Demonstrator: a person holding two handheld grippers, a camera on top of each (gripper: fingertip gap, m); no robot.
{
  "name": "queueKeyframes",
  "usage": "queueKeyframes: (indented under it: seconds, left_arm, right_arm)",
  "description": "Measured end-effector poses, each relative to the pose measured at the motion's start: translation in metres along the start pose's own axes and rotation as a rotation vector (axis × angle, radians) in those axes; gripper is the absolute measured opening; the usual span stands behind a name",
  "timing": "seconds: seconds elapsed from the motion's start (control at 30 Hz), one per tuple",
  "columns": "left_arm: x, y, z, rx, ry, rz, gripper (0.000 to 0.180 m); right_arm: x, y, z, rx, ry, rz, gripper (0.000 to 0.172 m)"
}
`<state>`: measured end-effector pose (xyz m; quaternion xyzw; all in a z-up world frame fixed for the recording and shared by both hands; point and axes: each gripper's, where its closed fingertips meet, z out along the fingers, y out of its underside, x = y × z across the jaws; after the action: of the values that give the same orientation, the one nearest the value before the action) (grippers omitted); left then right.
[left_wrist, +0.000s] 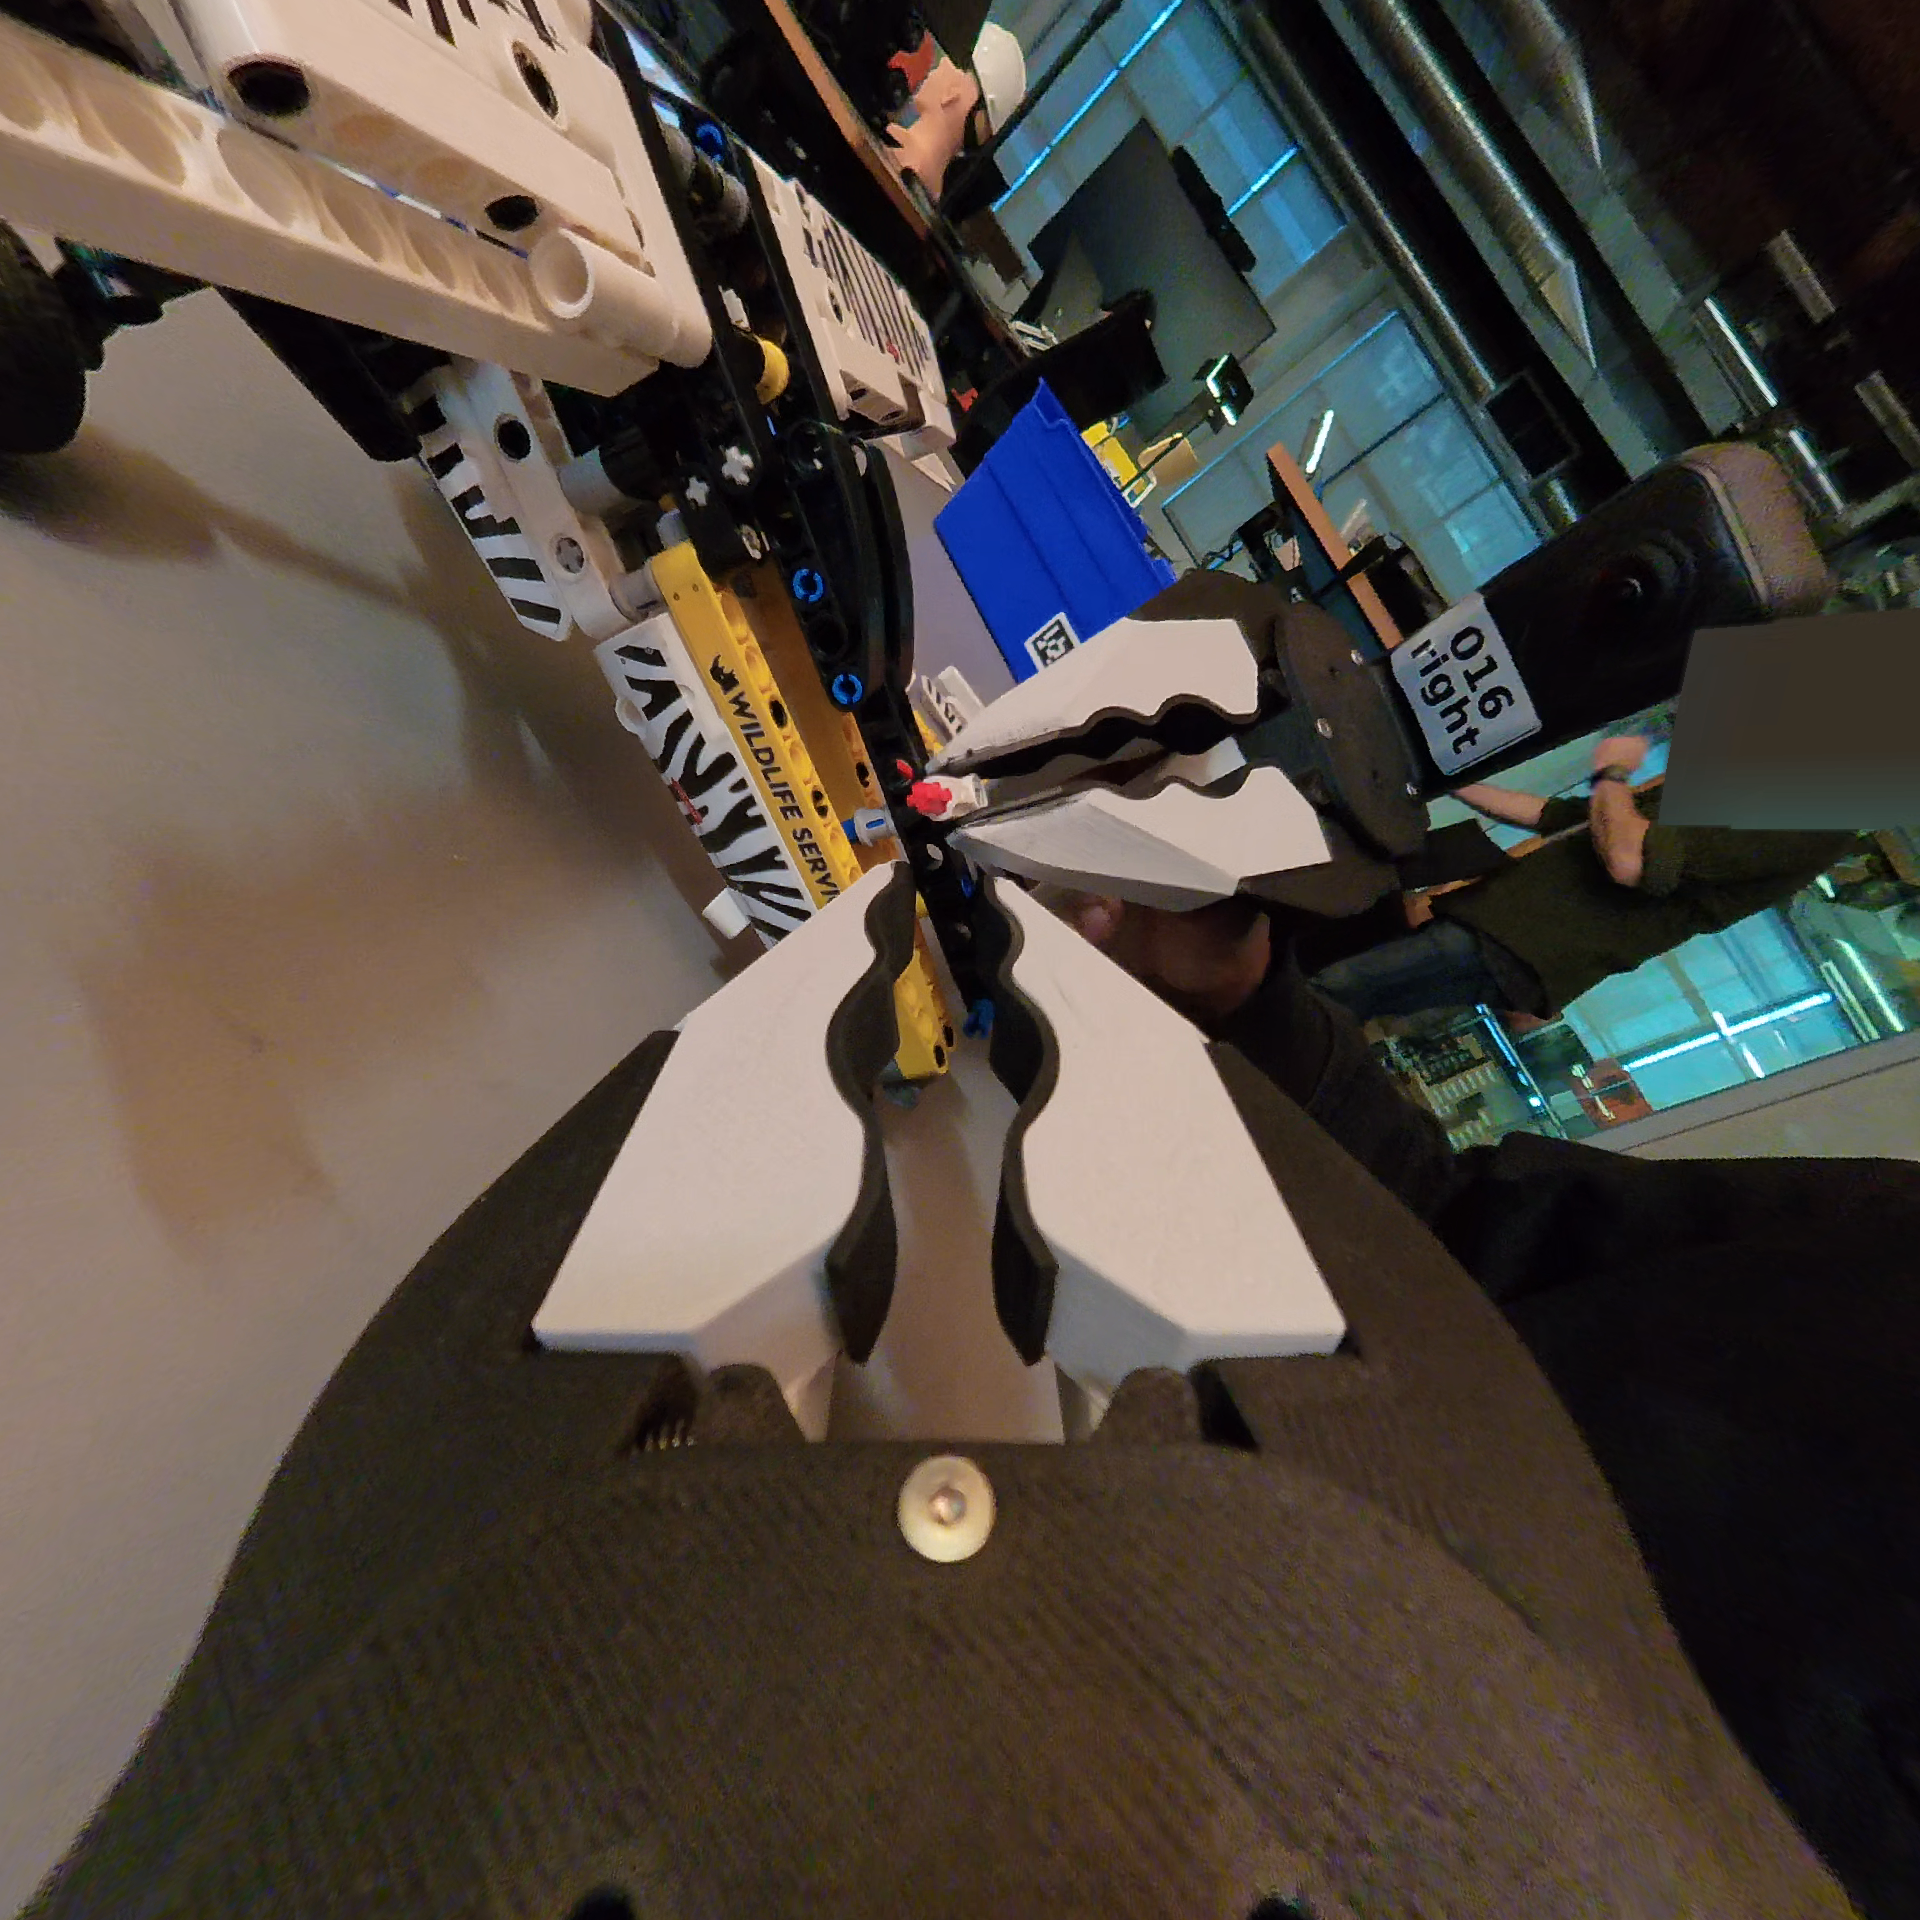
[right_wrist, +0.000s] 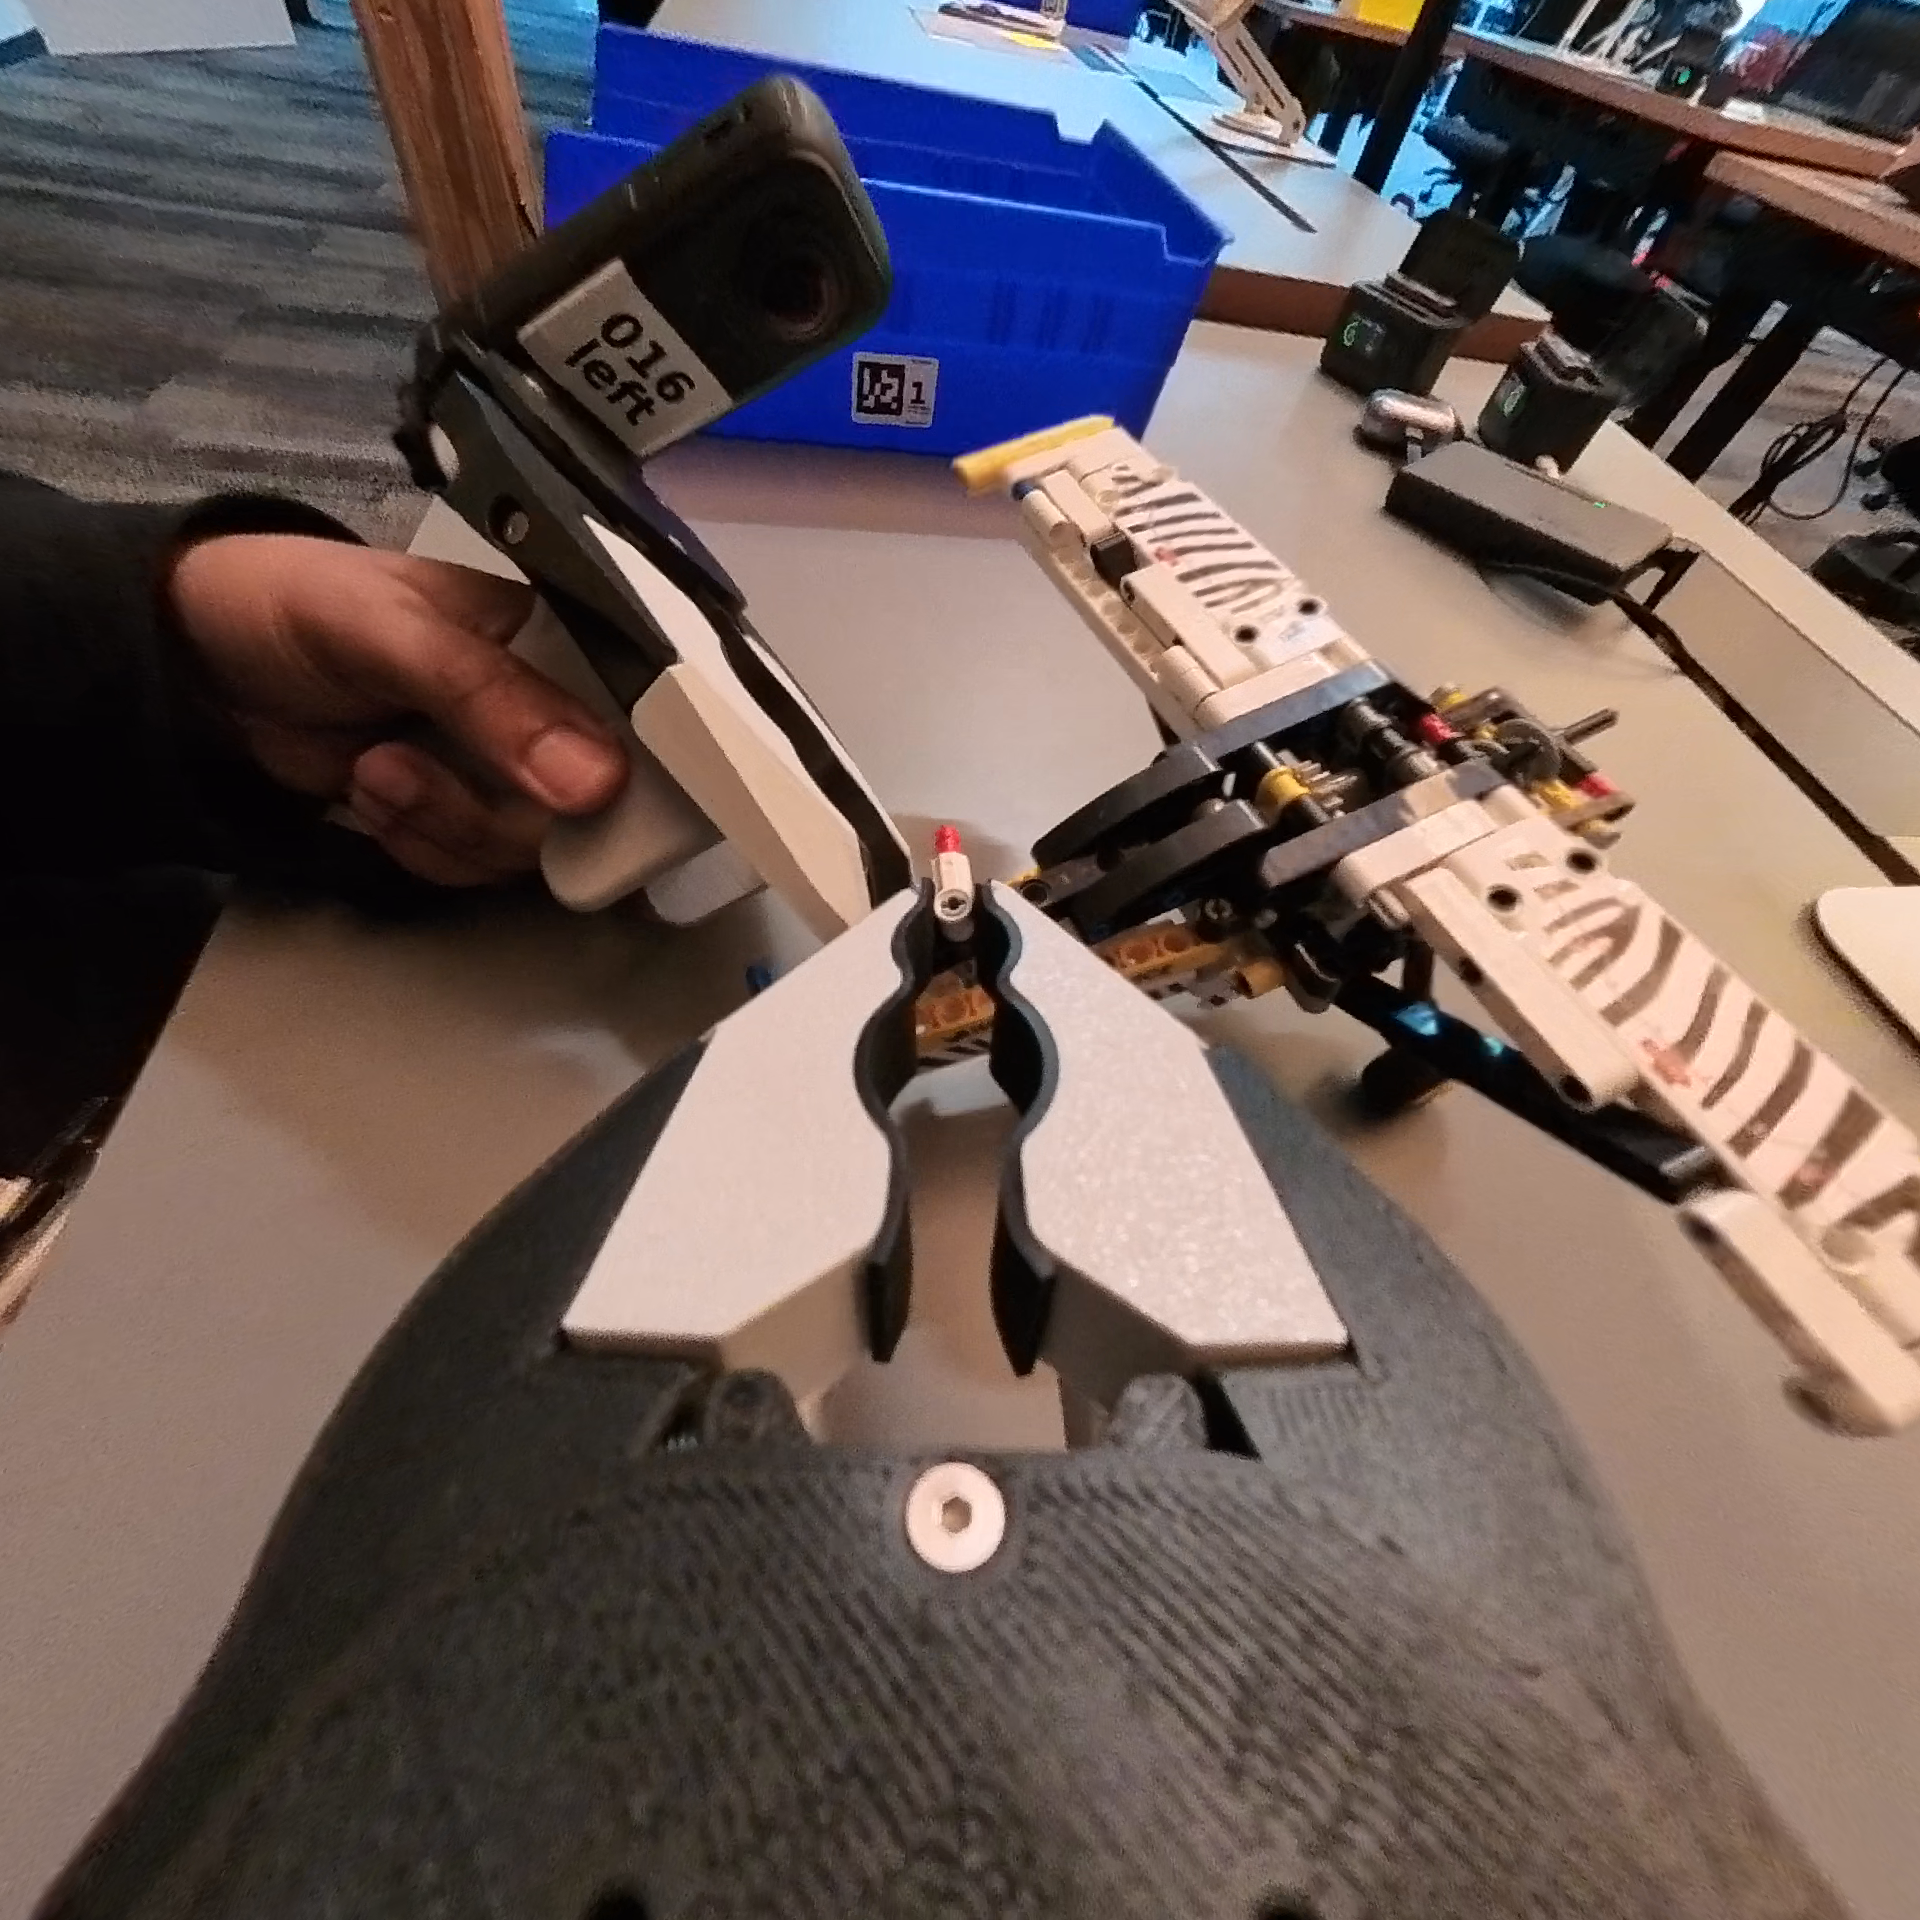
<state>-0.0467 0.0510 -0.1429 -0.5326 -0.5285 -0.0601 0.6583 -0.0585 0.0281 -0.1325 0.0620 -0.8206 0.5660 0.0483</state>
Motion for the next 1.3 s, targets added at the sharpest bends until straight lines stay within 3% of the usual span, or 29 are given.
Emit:
queueKeyframes:
  seconds: [0.2,0.27,0.3,0.37,0.4,0.7,0.87,0.97,1.13,1.3]
  left_arm:
    - [0.001,-0.004,0.0,0.013,0.057,-0.032,0.009]
    - [-0.009,-0.004,0.003,0.004,-0.015,-0.021,0.007]
    - [-0.007,-0.002,0.003,-0.008,-0.02,-0.01,0.008]
    - [-0.007,-0.003,0.002,-0.007,0.009,-0.039,0.007]
    - [-0.008,-0.005,0.001,0.002,0.01,-0.042,0.007]
    - [-0.007,-0.009,0.002,0.024,0.033,-0.042,0.016]
    - [-0.002,-0.029,-0.012,0.156,0.102,-0.022,0.017]
    - [0.015,-0.04,-0.023,0.235,0.215,0.044,0.019]
    - [0.031,-0.036,-0.025,0.195,0.319,0.069,0.028]
    - [0.034,-0.03,-0.021,0.146,0.333,0.07,0.022]
  right_arm:
    - [0.001,-0.012,-0.002,0.08,0.038,0.054,0.006]
    - [0.003,-0.059,-0.025,0.338,-0.012,0.221,0.005]
    - [0.015,-0.067,-0.032,0.353,0.048,0.236,0.005]
    - [0.033,-0.071,-0.046,0.338,0.205,0.158,0.005]
    - [0.033,-0.072,-0.052,0.351,0.208,0.152,0.005]
    - [0.024,-0.046,-0.048,0.354,-0.007,0.271,0.005]
    - [0.022,-0.035,-0.044,0.288,0.024,0.185,0.005]
    - [0.013,-0.032,-0.04,0.239,0.044,0.047,0.005]
    - [-0.01,-0.027,-0.027,0.15,0.077,-0.209,0.005]
    - [-0.023,-0.031,-0.022,0.146,0.079,-0.287,0.005]
